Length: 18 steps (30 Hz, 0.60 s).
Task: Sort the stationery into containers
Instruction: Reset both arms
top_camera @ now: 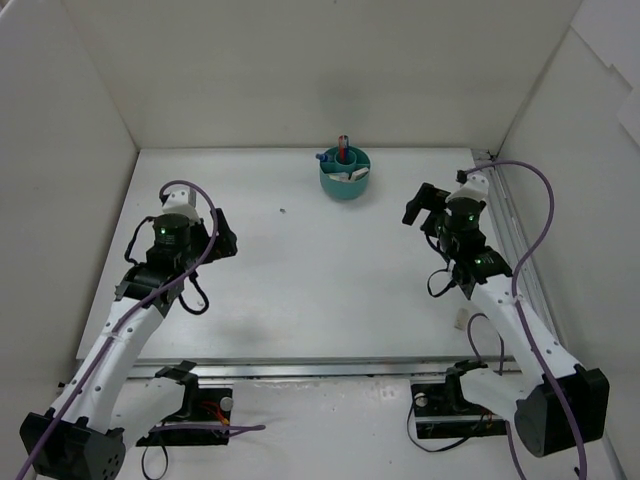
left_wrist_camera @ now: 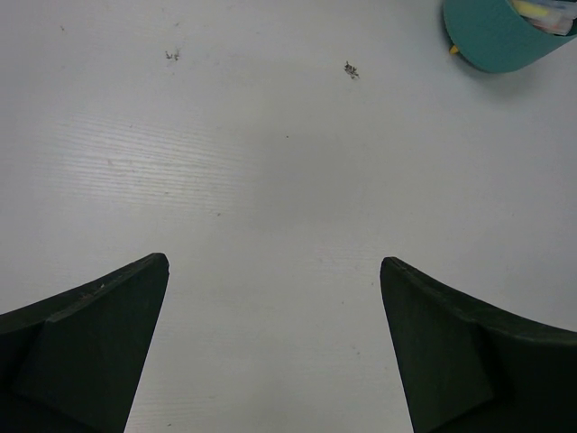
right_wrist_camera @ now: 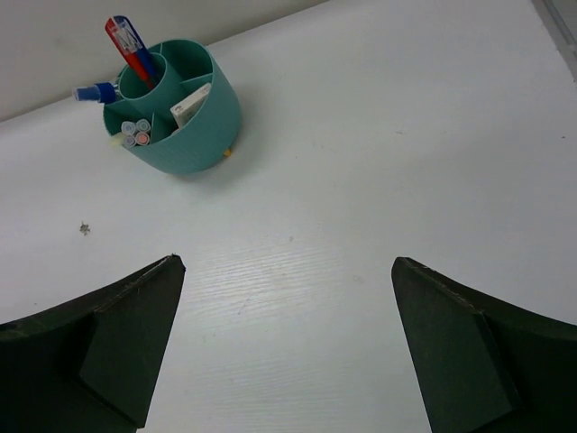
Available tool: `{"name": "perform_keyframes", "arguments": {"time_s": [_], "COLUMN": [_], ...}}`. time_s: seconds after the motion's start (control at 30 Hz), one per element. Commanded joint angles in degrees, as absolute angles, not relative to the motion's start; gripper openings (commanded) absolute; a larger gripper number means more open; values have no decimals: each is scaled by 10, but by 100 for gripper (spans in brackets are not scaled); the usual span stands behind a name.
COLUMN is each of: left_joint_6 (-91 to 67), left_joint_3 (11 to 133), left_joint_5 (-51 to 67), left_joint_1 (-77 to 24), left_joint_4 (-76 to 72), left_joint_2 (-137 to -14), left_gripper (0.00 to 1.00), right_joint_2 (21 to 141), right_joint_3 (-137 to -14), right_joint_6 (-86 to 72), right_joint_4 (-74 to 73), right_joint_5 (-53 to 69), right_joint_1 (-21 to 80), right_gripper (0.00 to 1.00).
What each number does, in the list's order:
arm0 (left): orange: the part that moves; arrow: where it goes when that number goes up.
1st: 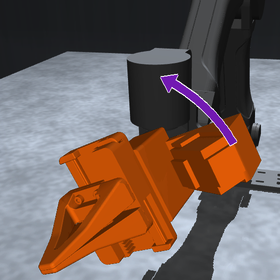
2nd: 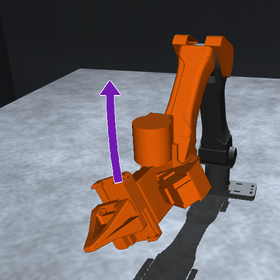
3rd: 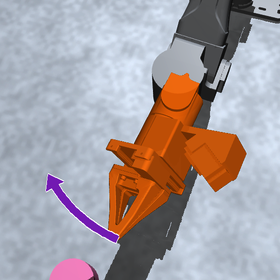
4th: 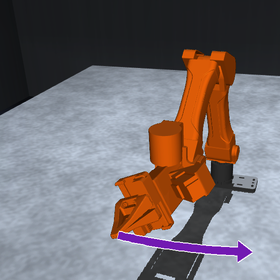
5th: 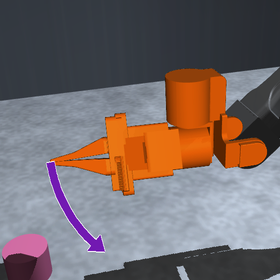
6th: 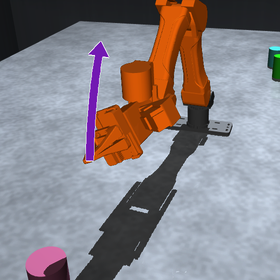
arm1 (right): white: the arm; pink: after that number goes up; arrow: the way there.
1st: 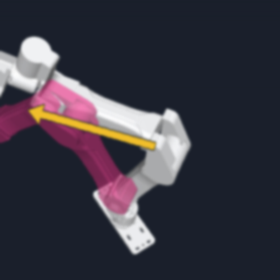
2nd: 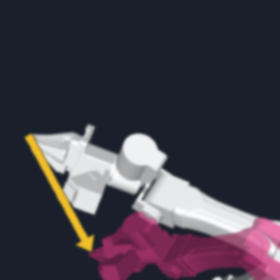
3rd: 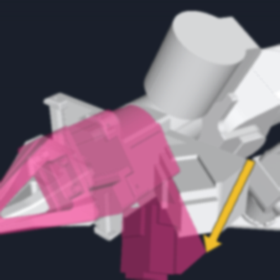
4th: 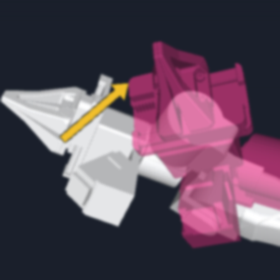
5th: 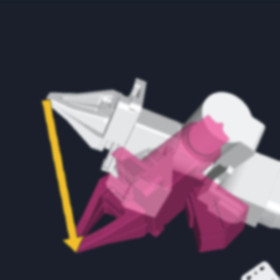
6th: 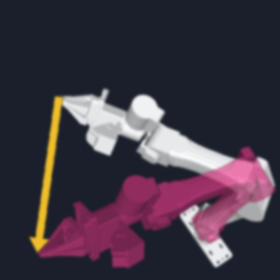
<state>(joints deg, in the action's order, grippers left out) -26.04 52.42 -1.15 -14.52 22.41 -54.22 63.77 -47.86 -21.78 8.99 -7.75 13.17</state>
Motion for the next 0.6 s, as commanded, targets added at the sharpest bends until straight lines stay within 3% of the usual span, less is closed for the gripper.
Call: {"name": "perform_keyframes", "arguments": {"time_s": [0.0, 0.57], "left_joint_6": [-272, -270], "left_joint_3": [528, 512], "left_joint_5": [-27, -28], "left_joint_1": [-147, -147], "left_joint_4": [202, 201], "left_joint_2": [-530, -505], "left_gripper": [100, 100], "right_joint_2": [586, 571], "right_joint_3": [-473, -461], "right_joint_6": [-237, -232], "right_joint_4": [108, 101], "right_joint_5": [-106, -127], "right_joint_1": [134, 158], "right_gripper": [98, 98]}}
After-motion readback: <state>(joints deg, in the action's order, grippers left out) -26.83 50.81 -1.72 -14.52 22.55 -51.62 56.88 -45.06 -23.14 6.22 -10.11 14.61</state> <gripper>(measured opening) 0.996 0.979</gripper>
